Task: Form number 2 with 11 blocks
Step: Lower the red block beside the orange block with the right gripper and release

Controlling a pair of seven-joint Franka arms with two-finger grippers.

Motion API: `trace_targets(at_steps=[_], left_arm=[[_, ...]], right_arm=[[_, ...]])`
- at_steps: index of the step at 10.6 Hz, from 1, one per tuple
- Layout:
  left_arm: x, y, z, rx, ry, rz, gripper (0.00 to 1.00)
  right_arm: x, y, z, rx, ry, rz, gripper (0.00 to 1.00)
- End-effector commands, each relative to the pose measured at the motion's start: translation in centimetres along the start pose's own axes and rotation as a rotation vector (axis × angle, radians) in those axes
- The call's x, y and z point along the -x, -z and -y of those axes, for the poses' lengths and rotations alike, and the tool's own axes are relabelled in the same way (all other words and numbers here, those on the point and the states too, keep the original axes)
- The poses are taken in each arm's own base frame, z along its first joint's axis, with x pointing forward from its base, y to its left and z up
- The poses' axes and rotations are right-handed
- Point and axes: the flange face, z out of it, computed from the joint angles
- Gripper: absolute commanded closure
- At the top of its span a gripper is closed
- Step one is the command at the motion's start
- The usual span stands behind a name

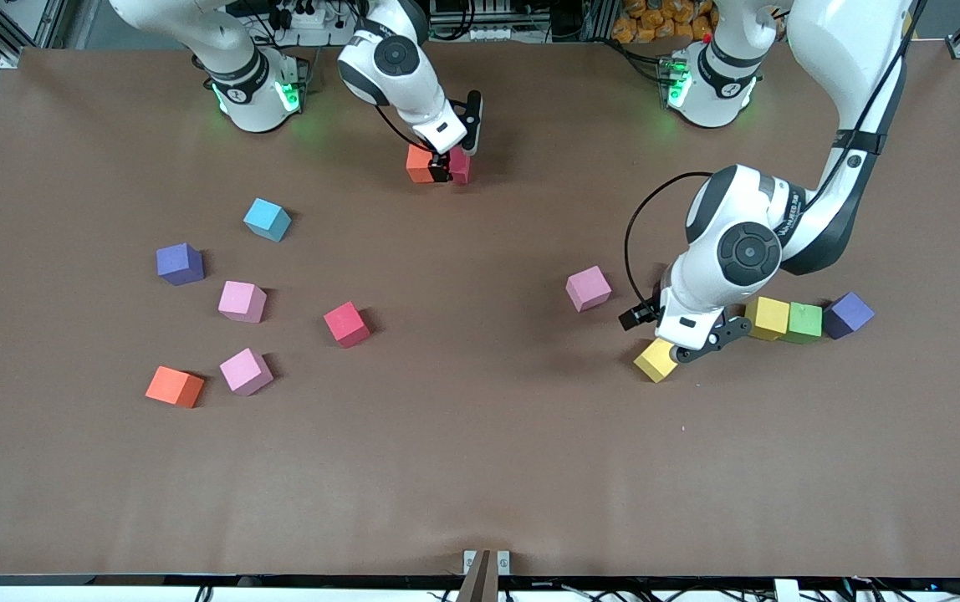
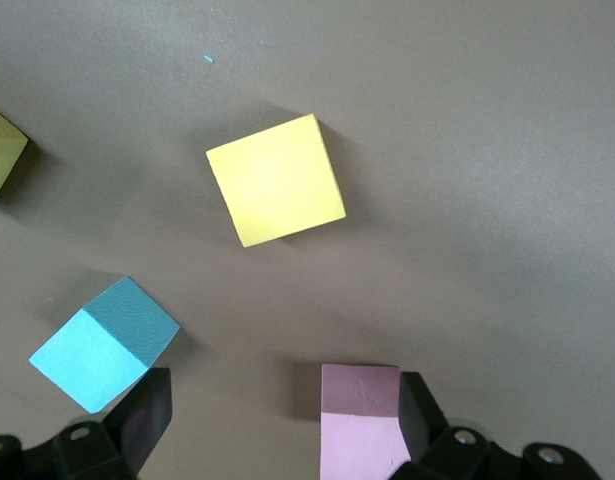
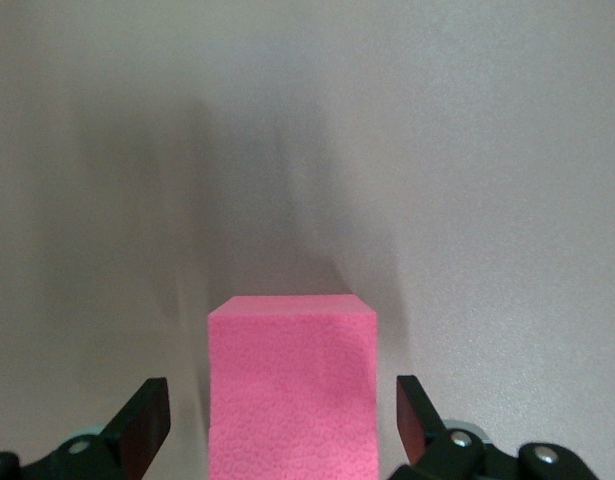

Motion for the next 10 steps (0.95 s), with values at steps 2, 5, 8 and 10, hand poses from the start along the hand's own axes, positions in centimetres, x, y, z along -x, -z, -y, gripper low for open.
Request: trace_targets(at_steps=[2,5,8,10], left_arm=[[0.0,2.3,-0.2,0.003,0.043,-0.037,0.0],[0.8,2.4,-0.1,-0.028,0.033,-0.016,0.0],[1.6,2.6,-0.5,-0.033,0.034,-0.005,0.0],[2.2,2.3,-1.1,-0.037,0.062,-0.001,0.0]], right_arm=[[0.2,0.9,-0.1,0.008,-0.021,0.036,0.0],[0.1,2.0,-0.5,0.013,-0.03,0.057,0.0],[0.1,2.9,-0.8,0.02,-0.041,0.069,0.0],[0.0,4.1,-0.9,0.023,-0.053,0.093,0.0]])
